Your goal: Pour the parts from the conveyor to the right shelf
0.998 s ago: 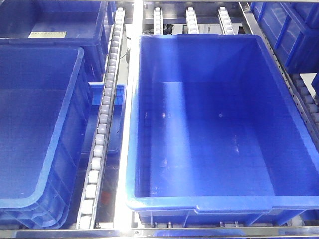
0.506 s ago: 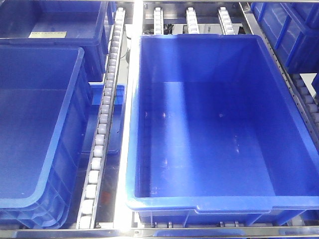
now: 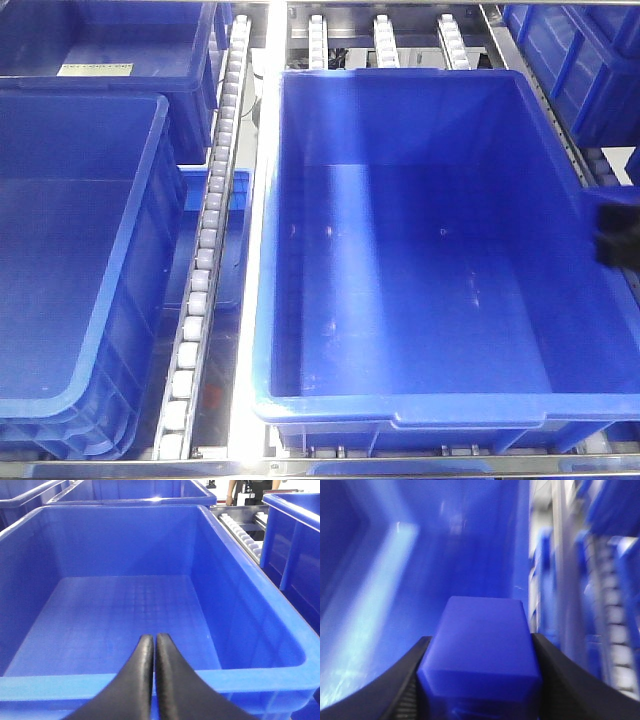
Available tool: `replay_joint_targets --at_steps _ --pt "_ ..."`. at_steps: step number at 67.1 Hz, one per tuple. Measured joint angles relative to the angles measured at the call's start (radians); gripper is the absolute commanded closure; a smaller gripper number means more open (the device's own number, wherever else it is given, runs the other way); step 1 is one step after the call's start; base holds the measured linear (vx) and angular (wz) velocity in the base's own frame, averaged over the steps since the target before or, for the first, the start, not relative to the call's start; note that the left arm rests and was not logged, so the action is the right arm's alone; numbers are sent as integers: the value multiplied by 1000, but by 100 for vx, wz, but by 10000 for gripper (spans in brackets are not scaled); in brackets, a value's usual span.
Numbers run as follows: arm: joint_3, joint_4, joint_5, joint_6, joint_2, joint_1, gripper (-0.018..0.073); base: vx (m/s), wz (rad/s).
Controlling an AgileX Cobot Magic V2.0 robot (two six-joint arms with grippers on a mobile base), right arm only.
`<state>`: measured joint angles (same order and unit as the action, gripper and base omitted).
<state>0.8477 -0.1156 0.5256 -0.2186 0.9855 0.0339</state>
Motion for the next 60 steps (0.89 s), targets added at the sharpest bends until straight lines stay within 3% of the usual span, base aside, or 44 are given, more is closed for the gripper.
replay_joint_targets --at_steps 14,25,60 --pt "159 28 80 0 191 151 565 0 0" --pt "263 54 166 35 355 216 565 0 0" --pt "557 116 401 67 788 284 565 0 0"
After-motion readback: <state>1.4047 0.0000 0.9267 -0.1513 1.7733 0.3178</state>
